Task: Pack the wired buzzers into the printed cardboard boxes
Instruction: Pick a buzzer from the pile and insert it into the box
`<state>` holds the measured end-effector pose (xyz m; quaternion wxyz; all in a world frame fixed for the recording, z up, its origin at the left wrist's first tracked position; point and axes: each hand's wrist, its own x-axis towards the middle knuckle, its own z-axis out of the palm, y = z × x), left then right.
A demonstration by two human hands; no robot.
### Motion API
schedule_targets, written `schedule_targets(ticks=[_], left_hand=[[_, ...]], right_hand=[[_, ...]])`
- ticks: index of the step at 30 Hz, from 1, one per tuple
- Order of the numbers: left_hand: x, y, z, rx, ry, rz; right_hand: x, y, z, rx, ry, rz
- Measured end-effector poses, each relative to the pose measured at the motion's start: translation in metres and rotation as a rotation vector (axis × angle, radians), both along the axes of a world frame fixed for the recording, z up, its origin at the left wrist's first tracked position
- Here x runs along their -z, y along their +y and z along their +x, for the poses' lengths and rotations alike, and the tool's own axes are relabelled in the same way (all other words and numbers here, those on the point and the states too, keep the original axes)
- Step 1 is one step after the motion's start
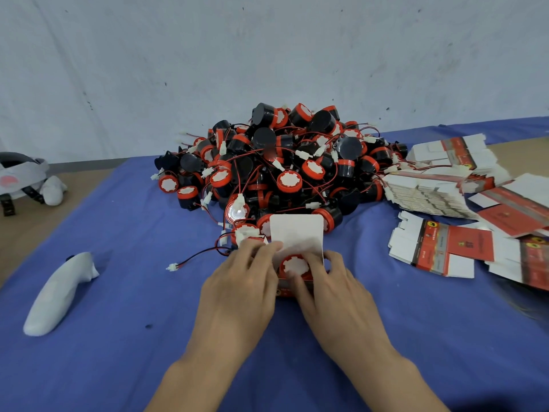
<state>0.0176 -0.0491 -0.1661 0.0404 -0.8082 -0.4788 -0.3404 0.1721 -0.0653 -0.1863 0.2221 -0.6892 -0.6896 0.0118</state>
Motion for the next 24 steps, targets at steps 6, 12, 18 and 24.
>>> schedule_targets(ticks=[6,12,18,24], left_hand=[[0.009,0.003,-0.008,-0.044,-0.3,-0.184],[0.01,0.006,-0.007,-0.037,-0.323,-0.325],[0.016,0.007,-0.005,-0.012,-0.347,-0.328],[0.025,0.011,0.0,0.09,-0.285,-0.352]], right_hand=[[0.001,0.0,0.013,-0.094,0.346,0.085],[0.001,0.008,0.024,-0.084,0.922,0.125],[0.004,0.017,0.033,-0.108,0.976,-0.029],[0.004,0.016,0.035,-0.146,0.872,-0.097]])
